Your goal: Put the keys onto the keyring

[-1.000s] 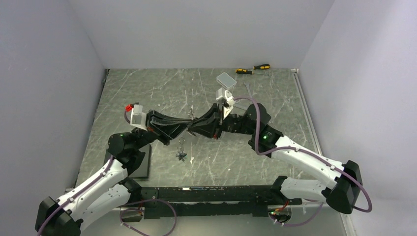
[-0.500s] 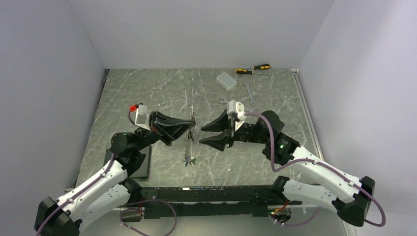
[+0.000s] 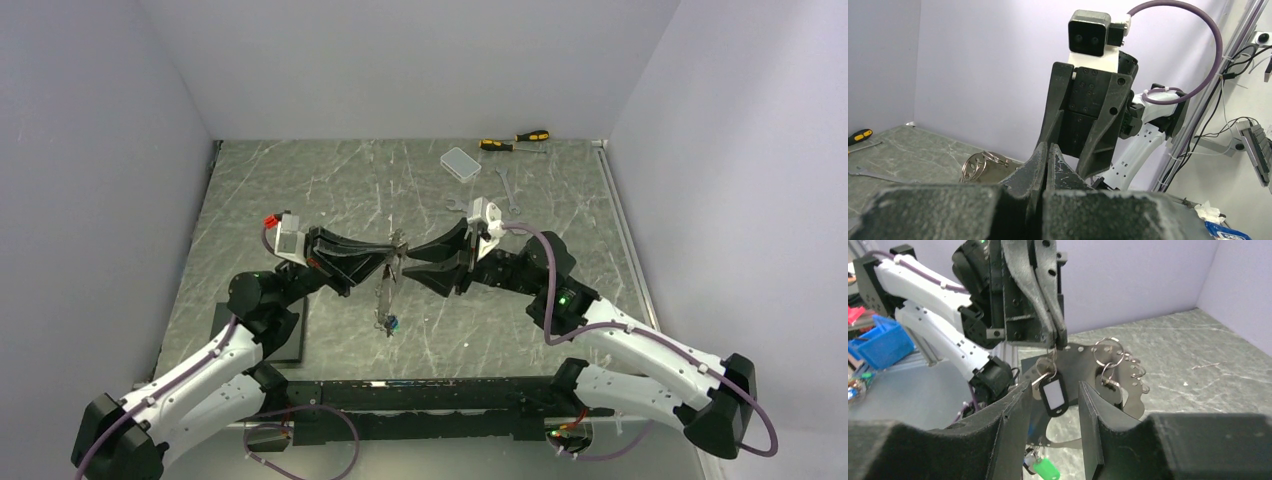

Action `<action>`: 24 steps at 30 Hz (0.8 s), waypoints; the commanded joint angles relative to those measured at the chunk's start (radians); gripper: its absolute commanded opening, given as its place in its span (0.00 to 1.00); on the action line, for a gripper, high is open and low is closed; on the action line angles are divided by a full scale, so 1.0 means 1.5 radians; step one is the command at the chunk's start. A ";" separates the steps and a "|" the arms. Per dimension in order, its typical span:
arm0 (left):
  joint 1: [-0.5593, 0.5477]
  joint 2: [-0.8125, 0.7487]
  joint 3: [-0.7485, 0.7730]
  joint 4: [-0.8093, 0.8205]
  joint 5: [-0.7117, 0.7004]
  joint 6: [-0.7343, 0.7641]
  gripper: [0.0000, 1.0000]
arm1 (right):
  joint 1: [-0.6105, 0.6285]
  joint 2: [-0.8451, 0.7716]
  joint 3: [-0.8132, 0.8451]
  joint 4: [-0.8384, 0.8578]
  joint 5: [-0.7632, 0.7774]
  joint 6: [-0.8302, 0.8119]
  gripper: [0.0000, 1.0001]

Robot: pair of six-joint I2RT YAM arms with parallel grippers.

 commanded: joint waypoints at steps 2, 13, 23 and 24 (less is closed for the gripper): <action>-0.002 0.001 -0.006 0.077 -0.025 -0.015 0.00 | 0.005 0.018 -0.002 0.122 0.042 0.049 0.42; -0.002 0.016 -0.026 0.115 -0.069 -0.018 0.00 | 0.024 0.072 0.014 0.155 0.042 0.054 0.36; -0.002 0.033 -0.034 0.137 -0.074 -0.022 0.00 | 0.026 0.087 0.010 0.185 0.065 0.059 0.31; -0.002 0.034 -0.035 0.138 -0.075 -0.022 0.00 | 0.026 0.090 0.012 0.183 0.066 0.058 0.28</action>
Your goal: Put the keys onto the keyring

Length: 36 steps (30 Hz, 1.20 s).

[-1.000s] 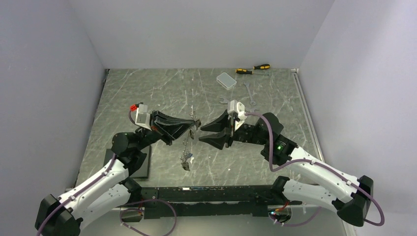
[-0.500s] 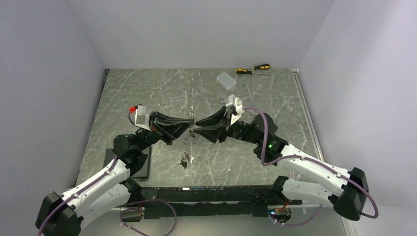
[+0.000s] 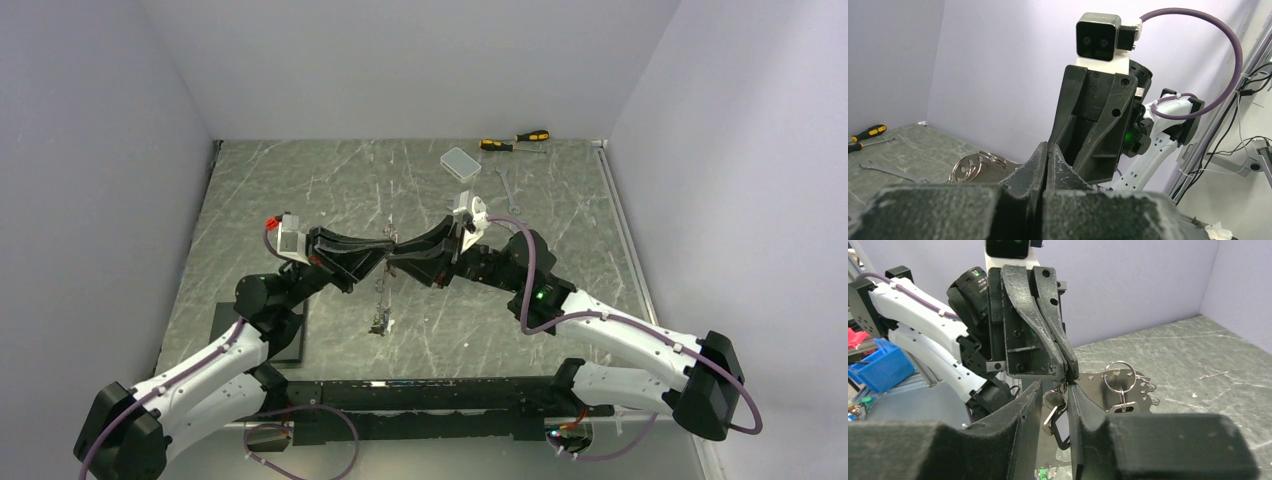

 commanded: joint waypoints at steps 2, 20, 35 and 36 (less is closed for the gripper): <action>-0.002 0.004 0.001 0.068 -0.022 -0.011 0.00 | 0.004 0.009 0.018 0.050 0.015 0.003 0.23; -0.002 0.040 0.010 0.108 -0.031 -0.018 0.00 | 0.006 0.020 0.011 0.053 0.026 -0.006 0.08; -0.002 -0.083 0.064 -0.239 0.020 0.088 0.55 | 0.006 0.006 0.184 -0.376 0.013 -0.172 0.00; -0.002 -0.104 0.075 -0.294 0.021 0.113 0.58 | 0.006 0.006 0.199 -0.422 0.012 -0.196 0.00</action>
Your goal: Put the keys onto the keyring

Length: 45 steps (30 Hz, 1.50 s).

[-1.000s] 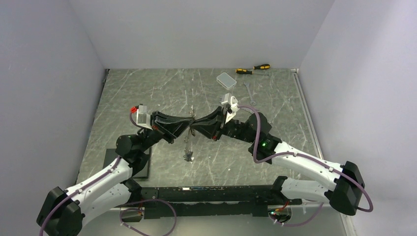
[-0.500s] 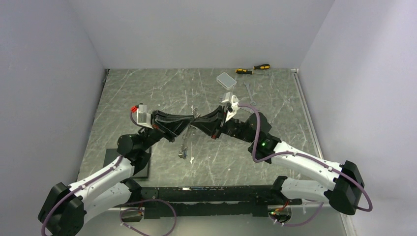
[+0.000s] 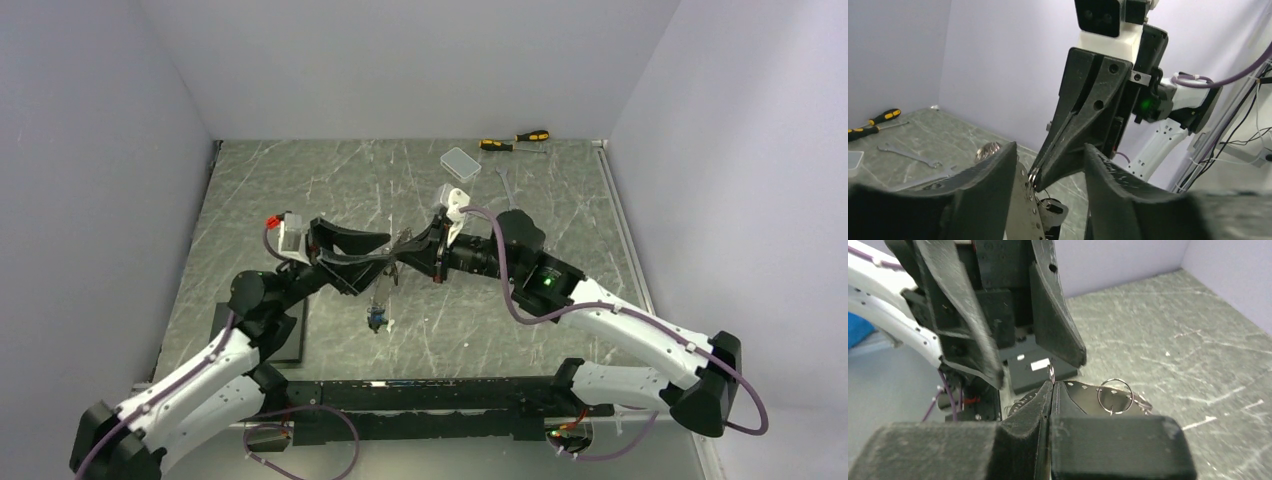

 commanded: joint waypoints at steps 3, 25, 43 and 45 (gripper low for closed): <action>-0.002 -0.124 0.110 -0.362 0.036 0.159 0.65 | 0.003 -0.008 0.148 -0.327 -0.013 -0.148 0.00; -0.002 0.028 0.359 -0.841 0.328 0.516 0.56 | 0.003 0.031 0.307 -0.630 -0.100 -0.262 0.00; -0.003 0.077 0.321 -0.723 0.406 0.467 0.49 | 0.004 0.051 0.295 -0.583 -0.152 -0.258 0.00; -0.003 0.081 0.315 -0.708 0.409 0.454 0.48 | 0.004 0.052 0.294 -0.574 -0.156 -0.255 0.00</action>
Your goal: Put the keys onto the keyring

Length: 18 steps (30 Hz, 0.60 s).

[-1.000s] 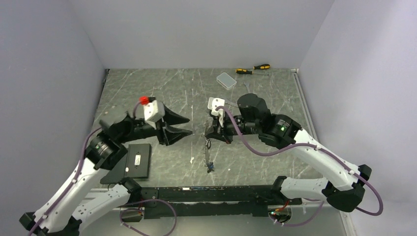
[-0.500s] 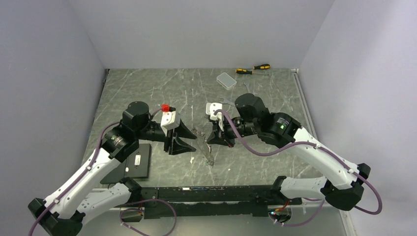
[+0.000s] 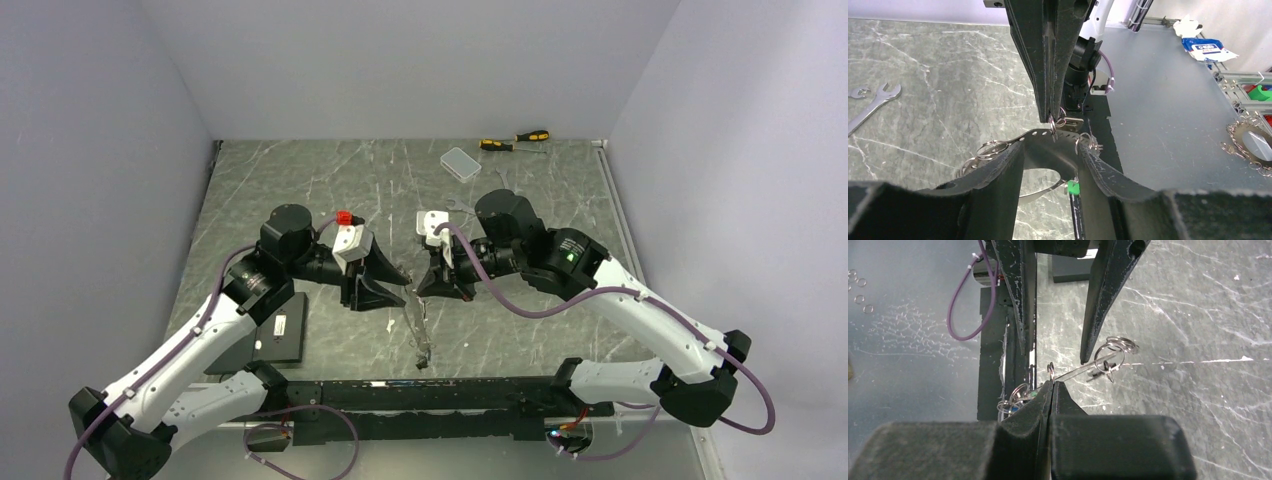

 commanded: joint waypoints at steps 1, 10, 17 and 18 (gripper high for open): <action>-0.002 0.001 -0.008 0.076 0.027 -0.034 0.47 | 0.003 0.001 0.008 0.070 -0.032 0.004 0.00; -0.005 0.011 -0.018 0.109 0.030 -0.073 0.36 | 0.004 0.006 0.005 0.094 -0.025 0.017 0.00; -0.009 0.014 -0.020 0.116 0.025 -0.075 0.24 | 0.004 0.008 0.004 0.108 -0.032 0.021 0.00; -0.009 0.015 -0.020 0.118 0.024 -0.077 0.18 | 0.004 0.009 0.005 0.108 -0.034 0.021 0.00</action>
